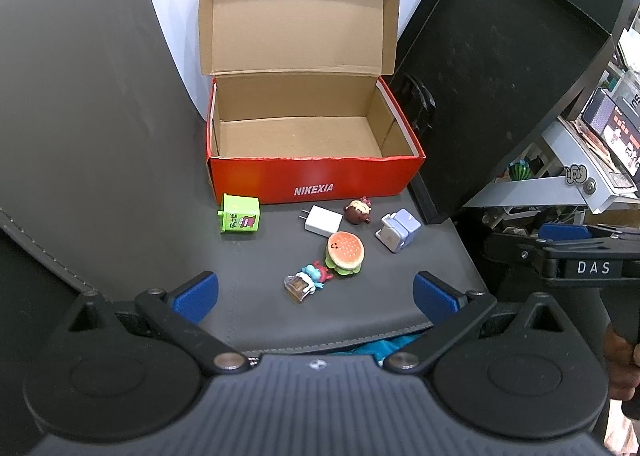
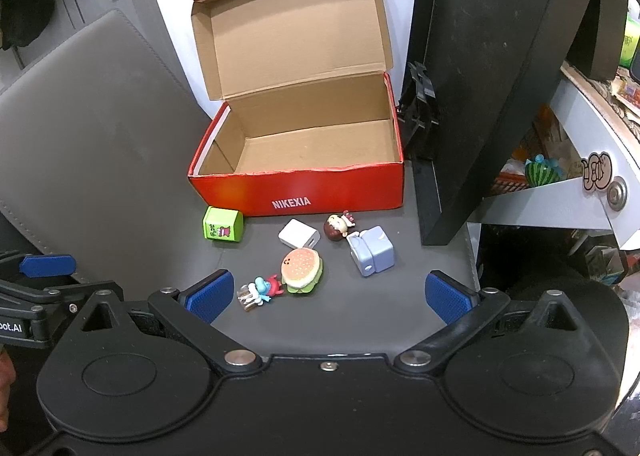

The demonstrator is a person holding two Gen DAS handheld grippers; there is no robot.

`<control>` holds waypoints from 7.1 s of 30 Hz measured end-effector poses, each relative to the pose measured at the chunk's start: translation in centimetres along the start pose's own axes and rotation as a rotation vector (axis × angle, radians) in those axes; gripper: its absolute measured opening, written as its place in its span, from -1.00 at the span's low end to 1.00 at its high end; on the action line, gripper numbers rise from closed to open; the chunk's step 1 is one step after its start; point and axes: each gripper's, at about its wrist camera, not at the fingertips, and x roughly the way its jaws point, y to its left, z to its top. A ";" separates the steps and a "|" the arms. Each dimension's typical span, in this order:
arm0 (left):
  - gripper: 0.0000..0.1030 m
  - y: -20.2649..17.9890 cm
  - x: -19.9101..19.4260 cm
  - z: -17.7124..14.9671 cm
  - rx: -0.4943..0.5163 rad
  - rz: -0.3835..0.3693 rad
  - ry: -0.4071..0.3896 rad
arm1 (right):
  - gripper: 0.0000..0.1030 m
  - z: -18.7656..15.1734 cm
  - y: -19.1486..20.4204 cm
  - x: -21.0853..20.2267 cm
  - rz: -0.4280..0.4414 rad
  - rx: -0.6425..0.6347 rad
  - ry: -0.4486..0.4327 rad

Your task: Organize objects

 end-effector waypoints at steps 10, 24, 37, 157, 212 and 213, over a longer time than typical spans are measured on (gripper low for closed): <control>0.99 0.0 0.6 -0.2 -0.007 0.001 0.008 | 1.00 -0.2 0.0 0.6 0.007 -0.009 0.014; 0.99 0.2 3.6 -0.2 -0.016 -0.001 0.051 | 1.00 -0.4 -0.8 2.9 -0.006 0.007 0.056; 0.98 0.3 6.7 0.1 -0.024 0.010 0.080 | 1.00 0.4 -2.1 5.6 -0.022 0.021 0.083; 0.26 0.2 25.3 0.5 -0.079 0.176 0.406 | 0.34 1.5 -5.1 22.5 -0.022 0.048 0.258; 0.15 2.4 18.0 3.0 -0.119 0.162 0.197 | -0.13 3.5 -2.8 16.0 0.024 0.029 0.082; 0.15 2.3 17.8 3.1 -0.117 0.160 0.188 | -0.13 3.5 -2.7 15.9 0.024 0.028 0.078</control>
